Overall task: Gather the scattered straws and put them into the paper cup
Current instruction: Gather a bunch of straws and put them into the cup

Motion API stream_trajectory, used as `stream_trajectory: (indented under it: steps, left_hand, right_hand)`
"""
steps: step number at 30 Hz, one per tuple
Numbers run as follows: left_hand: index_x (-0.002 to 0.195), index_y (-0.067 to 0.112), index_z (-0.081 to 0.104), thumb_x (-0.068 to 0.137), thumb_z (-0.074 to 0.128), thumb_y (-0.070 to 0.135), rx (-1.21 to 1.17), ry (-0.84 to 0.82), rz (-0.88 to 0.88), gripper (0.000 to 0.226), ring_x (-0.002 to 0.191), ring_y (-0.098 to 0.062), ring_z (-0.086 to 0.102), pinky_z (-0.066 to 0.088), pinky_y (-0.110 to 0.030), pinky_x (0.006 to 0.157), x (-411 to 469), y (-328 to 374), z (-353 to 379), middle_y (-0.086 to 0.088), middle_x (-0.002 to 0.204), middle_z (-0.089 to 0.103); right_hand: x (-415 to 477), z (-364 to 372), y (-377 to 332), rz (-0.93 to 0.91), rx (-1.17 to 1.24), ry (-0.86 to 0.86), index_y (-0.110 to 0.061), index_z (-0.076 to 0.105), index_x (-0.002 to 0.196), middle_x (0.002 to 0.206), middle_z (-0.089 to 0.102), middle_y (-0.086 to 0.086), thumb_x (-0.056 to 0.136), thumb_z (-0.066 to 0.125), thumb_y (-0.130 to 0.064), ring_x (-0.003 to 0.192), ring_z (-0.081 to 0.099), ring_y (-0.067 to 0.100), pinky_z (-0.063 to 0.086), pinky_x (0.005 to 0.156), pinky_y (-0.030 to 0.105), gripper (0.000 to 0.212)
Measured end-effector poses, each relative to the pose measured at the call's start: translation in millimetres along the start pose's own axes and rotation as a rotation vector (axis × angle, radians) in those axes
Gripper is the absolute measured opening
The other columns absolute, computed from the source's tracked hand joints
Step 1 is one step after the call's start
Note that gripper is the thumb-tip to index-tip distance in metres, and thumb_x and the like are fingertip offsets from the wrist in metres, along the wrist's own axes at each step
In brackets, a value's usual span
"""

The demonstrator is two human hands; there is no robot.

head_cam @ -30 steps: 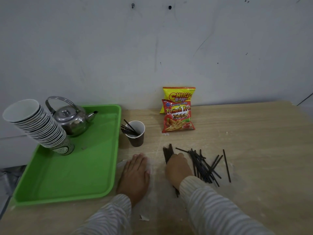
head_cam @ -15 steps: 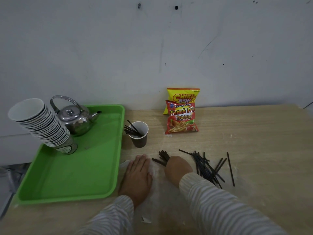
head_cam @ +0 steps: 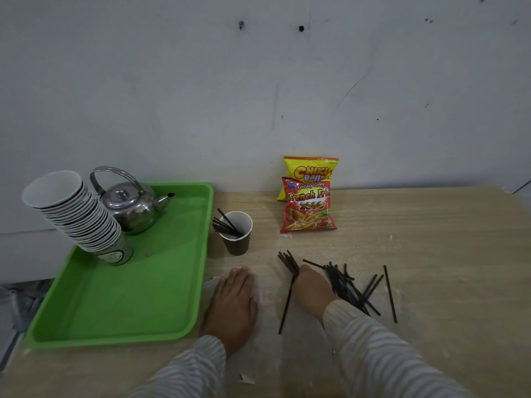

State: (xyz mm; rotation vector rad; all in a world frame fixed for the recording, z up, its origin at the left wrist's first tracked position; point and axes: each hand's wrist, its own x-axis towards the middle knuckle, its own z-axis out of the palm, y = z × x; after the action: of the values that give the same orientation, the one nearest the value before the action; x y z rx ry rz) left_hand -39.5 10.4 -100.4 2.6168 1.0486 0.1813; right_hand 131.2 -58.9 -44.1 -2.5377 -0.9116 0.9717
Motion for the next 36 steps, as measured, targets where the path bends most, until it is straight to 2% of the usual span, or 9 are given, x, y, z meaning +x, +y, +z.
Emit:
stream_trajectory:
  steps: [3,8,12,16,19,25,29,32,36]
  left_hand:
    - [0.145,0.019,0.025,0.089,0.017,0.04,-0.001,0.01,0.002,0.06,0.146,-0.016,0.011,-0.005,-0.032,0.115,-1,0,0,0.0,0.157,0.021]
    - [0.143,0.021,0.028,0.095,0.029,0.031,-0.144,-0.006,-0.058,0.049,0.145,-0.015,0.01,0.001,-0.032,0.116,3,6,-4,0.0,0.157,0.022]
    - [0.126,0.017,0.053,0.097,0.038,0.021,-0.847,0.127,-0.372,0.033,0.133,-0.017,0.037,0.022,-0.026,0.111,15,49,-23,-0.006,0.142,0.048]
    - [0.089,0.016,0.07,0.092,0.044,0.029,-1.624,-0.056,-0.697,0.029,0.1,-0.018,0.065,0.049,-0.038,0.091,26,96,-42,-0.006,0.105,0.071]
    - [0.099,-0.001,0.066,0.096,0.034,0.032,-1.927,-0.081,-0.814,0.046,0.1,-0.027,0.067,0.051,-0.036,0.081,30,108,-48,-0.021,0.108,0.069]
    - [0.074,0.007,0.069,0.096,0.04,0.027,-1.905,0.064,-0.907,0.042,0.086,-0.026,0.068,0.05,-0.036,0.073,35,103,-60,-0.017,0.08,0.073]
    - [0.07,0.011,0.071,0.092,0.045,0.02,-1.699,0.151,-0.795,0.035,0.082,-0.022,0.065,0.049,-0.034,0.078,33,89,-72,-0.011,0.077,0.069]
    - [0.096,0.008,0.062,0.093,0.04,0.014,-1.356,0.232,-0.692,0.023,0.096,-0.027,0.056,0.043,-0.039,0.085,34,68,-76,-0.013,0.103,0.062]
    - [0.126,0.016,0.043,0.089,0.051,0.009,-1.406,0.391,-0.736,0.038,0.106,-0.015,0.055,0.044,-0.039,0.096,39,40,-84,0.002,0.117,0.052]
  right_hand:
    - [2,-6,4,0.037,0.223,-0.014,-0.004,0.053,0.112,0.101,0.063,0.016,0.094,0.042,-0.013,0.085,0.059,0.027,0.045,0.067,0.032,0.023]
    - [-9,-18,-3,0.182,1.188,-0.02,-0.009,0.051,0.096,0.059,0.049,0.004,0.092,0.046,-0.006,0.05,0.047,0.016,0.042,0.048,0.031,0.007]
    - [-12,-30,-25,0.103,1.557,0.128,-0.013,0.05,0.087,0.055,0.045,0.001,0.093,0.051,-0.01,0.043,0.042,0.012,0.037,0.044,0.027,0.007]
    - [-17,-29,-46,-0.011,1.663,0.293,-0.015,0.05,0.073,0.043,0.039,-0.002,0.088,0.062,-0.02,0.033,0.033,0.012,0.031,0.035,0.022,0.02]
    - [-26,-19,-52,-0.023,1.675,0.267,-0.012,0.049,0.066,0.042,0.036,0.0,0.085,0.065,-0.022,0.031,0.031,0.014,0.032,0.036,0.023,0.027]
    - [-37,-3,-60,-0.043,1.654,0.054,-0.006,0.058,0.073,0.046,0.048,0.004,0.088,0.061,-0.019,0.04,0.046,0.015,0.045,0.043,0.026,0.02]
    - [-28,-8,-78,-0.029,1.664,0.004,-0.007,0.054,0.071,0.046,0.045,0.002,0.089,0.06,-0.015,0.035,0.039,0.01,0.037,0.035,0.02,0.021]
    - [-14,-17,-98,-0.077,1.632,0.038,-0.008,0.053,0.081,0.042,0.04,-0.002,0.089,0.059,-0.019,0.032,0.033,0.01,0.029,0.039,0.023,0.015]
    - [8,-29,-125,-0.199,1.634,0.073,-0.009,0.051,0.072,0.038,0.036,-0.002,0.09,0.058,-0.025,0.031,0.031,0.011,0.026,0.039,0.025,0.025]
